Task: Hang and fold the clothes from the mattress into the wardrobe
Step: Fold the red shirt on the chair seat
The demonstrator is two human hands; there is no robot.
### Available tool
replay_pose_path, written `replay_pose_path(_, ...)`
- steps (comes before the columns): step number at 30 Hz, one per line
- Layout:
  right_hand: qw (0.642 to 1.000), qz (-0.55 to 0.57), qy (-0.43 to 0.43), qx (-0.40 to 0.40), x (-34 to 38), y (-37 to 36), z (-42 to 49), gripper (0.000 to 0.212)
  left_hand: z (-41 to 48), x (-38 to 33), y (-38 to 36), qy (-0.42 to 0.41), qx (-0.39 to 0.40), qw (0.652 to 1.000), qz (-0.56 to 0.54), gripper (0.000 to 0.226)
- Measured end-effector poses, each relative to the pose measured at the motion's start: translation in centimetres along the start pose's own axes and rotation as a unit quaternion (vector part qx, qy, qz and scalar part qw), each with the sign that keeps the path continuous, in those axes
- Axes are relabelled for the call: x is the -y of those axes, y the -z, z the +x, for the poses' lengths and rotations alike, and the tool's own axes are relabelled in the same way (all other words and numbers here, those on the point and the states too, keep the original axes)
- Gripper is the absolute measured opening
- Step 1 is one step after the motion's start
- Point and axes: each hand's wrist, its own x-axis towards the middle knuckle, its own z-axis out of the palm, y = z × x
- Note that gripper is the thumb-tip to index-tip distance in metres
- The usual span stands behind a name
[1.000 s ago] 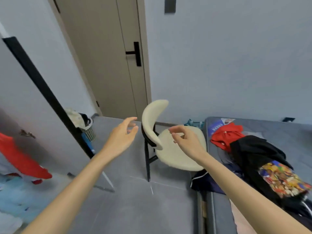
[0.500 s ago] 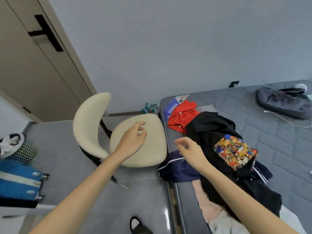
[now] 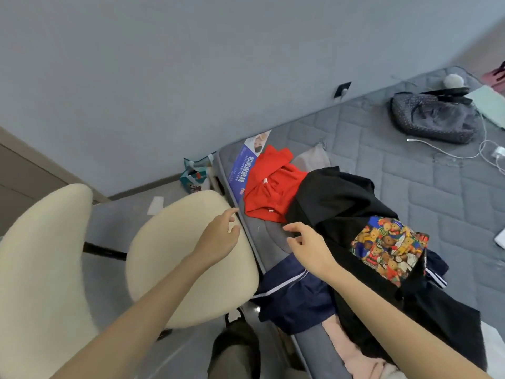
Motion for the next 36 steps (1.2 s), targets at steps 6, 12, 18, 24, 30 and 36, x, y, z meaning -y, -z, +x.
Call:
replay_pose_path(6,1.0,0.001,-0.013,-0.023,-0.3,-4.1,8.2,0.043,9.2,3.9,-2.6,-0.001,0.044,0.999,0.011,0.048)
replay_pose_path(12,0.997,-0.08,0.002,-0.009,-4.3,-7.8,16.1,0.054,16.9,8.1,-7.5,-0.021,0.053,0.998,0.023,0.053)
replay_pose_path(18,0.974,-0.227,-0.013,-0.008,-9.9,-10.6,20.8,0.065,22.9,11.9,-13.4,-0.11,0.046,0.98,0.16,0.075)
replay_pose_path(24,0.942,-0.331,0.018,-0.059,-14.4,-12.4,22.3,0.08,26.0,14.1,-16.3,-0.187,-0.028,0.931,0.311,0.083)
replay_pose_path(30,0.938,-0.343,0.038,-0.033,-14.0,-10.9,22.5,0.079,27.6,12.2,-13.8,-0.186,-0.024,0.937,0.296,0.044)
replay_pose_path(36,0.981,-0.179,0.047,-0.056,-9.8,-9.5,19.9,0.076,22.5,8.9,-6.3,-0.233,-0.089,0.963,0.106,0.04)
